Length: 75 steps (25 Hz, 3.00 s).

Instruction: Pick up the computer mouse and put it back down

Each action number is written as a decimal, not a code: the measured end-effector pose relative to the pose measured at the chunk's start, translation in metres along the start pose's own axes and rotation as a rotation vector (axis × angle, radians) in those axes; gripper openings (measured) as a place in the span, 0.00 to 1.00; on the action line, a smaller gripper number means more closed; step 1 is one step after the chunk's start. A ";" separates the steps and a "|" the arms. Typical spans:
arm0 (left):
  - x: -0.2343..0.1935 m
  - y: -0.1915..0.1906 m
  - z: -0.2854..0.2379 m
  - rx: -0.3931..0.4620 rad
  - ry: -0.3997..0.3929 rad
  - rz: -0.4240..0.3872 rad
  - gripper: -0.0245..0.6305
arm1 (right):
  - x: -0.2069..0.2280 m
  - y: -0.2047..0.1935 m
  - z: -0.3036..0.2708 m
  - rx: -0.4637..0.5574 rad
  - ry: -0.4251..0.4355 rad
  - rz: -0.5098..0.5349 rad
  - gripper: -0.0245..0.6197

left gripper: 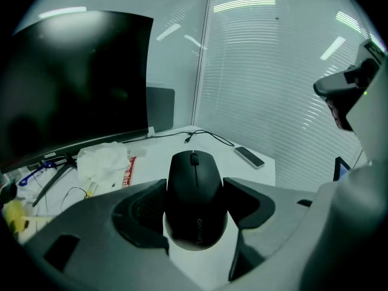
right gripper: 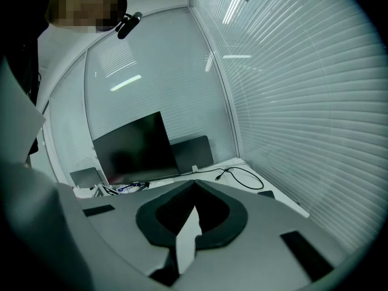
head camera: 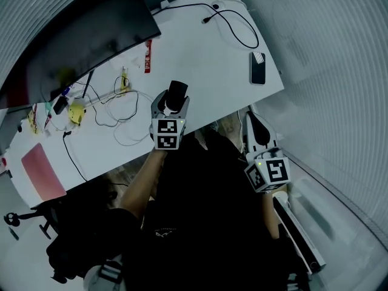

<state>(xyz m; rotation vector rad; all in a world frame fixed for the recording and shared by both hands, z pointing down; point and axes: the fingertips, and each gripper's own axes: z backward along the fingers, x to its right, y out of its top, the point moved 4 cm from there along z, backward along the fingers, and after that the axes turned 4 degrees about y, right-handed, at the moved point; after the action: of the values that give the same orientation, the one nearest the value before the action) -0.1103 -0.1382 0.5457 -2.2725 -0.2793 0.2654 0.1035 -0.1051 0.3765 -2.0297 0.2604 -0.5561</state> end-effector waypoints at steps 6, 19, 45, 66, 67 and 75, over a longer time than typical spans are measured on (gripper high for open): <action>-0.009 -0.018 -0.032 -0.073 -0.018 -0.008 0.47 | 0.004 -0.007 0.000 -0.007 -0.053 -0.031 0.04; -0.023 -0.044 -0.090 -0.215 0.004 -0.043 0.47 | 0.009 -0.022 0.002 -0.032 -0.166 -0.087 0.04; -0.026 -0.067 -0.121 -0.282 0.041 -0.069 0.48 | 0.008 -0.026 0.007 -0.023 -0.149 -0.120 0.04; -0.006 -0.026 -0.017 -0.045 0.099 0.029 0.05 | -0.002 -0.021 -0.010 -0.039 0.088 -0.056 0.04; -0.004 -0.025 -0.010 -0.035 0.101 0.043 0.05 | -0.002 -0.022 -0.010 -0.042 0.105 -0.051 0.04; 0.009 0.008 0.054 0.134 0.142 0.103 0.05 | -0.014 -0.019 -0.014 -0.061 0.248 -0.009 0.04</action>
<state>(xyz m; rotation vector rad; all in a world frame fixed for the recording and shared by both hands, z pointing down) -0.1157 -0.1029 0.5037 -2.1636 -0.0686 0.1698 0.0838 -0.1013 0.3947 -2.0211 0.4210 -0.8155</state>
